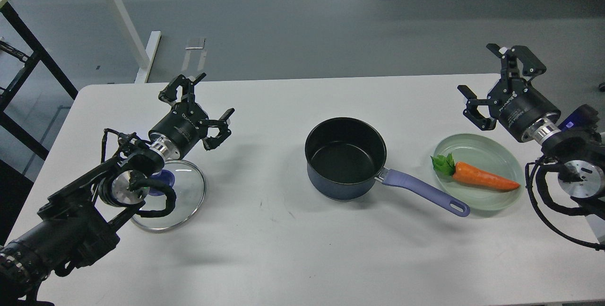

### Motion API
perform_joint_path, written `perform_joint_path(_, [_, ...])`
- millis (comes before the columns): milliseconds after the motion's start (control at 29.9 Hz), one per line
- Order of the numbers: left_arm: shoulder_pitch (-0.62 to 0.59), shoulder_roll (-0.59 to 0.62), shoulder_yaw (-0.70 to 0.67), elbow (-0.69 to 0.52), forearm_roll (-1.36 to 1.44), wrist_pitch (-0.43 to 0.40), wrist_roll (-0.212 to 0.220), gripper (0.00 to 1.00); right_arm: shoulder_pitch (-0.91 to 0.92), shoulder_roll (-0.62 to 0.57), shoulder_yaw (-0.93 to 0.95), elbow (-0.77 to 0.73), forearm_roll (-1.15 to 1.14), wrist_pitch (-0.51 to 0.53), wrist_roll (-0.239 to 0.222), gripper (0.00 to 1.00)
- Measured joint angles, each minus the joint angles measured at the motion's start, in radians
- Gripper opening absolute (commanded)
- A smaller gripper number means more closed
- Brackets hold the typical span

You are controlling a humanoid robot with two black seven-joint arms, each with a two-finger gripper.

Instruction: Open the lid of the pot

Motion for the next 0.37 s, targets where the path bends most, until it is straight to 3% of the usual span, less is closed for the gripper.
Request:
perform_joint_path(134, [0.002, -0.001, -0.034, 0.011, 0.0, -0.024, -0.014, 0.99, -0.025, 0.002, 0.001, -0.011, 0.0, 0.072, 0.0, 1.0])
perform_joint_path(368, [0.003, -0.004, -0.058, 0.012, 0.001, -0.025, -0.09, 0.99, -0.037, 0.022, 0.002, -0.023, -0.003, 0.055, 0.0, 1.0])
